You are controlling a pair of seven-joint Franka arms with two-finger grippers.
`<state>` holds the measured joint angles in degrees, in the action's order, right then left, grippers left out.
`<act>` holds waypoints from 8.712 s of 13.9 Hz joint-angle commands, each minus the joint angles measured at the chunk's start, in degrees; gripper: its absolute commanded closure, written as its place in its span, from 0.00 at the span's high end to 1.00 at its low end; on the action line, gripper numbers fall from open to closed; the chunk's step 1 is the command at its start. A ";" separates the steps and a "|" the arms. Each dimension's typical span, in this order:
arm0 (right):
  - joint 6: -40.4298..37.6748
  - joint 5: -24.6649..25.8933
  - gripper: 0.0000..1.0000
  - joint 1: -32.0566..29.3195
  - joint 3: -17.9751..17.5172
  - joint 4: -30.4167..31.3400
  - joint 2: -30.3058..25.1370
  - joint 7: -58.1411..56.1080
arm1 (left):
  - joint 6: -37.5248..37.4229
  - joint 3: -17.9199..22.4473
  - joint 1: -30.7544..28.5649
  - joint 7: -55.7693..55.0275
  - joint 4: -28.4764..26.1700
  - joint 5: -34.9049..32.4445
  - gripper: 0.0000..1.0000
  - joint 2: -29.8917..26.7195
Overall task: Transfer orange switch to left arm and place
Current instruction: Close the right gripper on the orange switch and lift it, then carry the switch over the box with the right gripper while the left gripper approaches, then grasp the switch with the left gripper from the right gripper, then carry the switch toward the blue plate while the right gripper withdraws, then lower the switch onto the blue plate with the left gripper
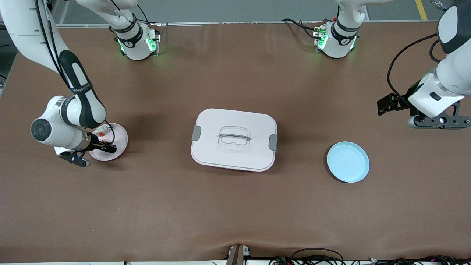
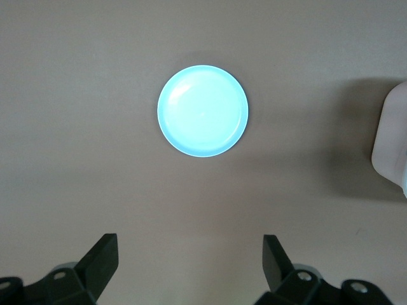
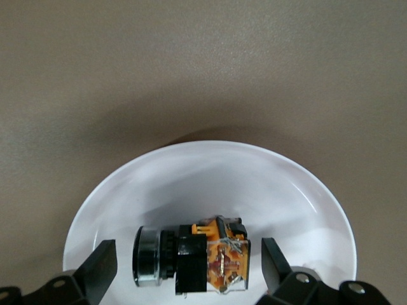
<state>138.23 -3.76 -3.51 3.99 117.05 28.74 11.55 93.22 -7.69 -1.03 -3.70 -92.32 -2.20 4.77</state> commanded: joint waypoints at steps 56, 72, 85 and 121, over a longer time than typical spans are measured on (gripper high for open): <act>-22.32 -30.96 0.15 49.03 -1.00 -35.38 -5.46 89.86 | 31.48 -10.32 9.56 -20.12 -20.59 39.11 1.00 -10.90; -11.50 -39.13 0.12 51.50 -1.00 -37.24 -2.90 93.92 | 35.10 -10.33 9.20 -4.06 -32.48 51.41 0.81 -17.52; -11.58 -39.13 0.12 51.41 -1.00 -37.24 -2.90 93.92 | 41.96 -15.16 9.82 0.80 -32.40 56.34 0.61 -12.59; -23.01 -23.86 1.00 47.82 -0.38 -18.90 -23.62 61.08 | 41.69 -15.07 -17.25 47.70 -23.00 -2.00 0.00 12.36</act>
<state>115.06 -30.45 45.90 4.21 90.91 10.88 78.26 134.86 -22.26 -17.26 38.61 -117.68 -0.80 13.91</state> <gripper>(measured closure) 0.000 0.648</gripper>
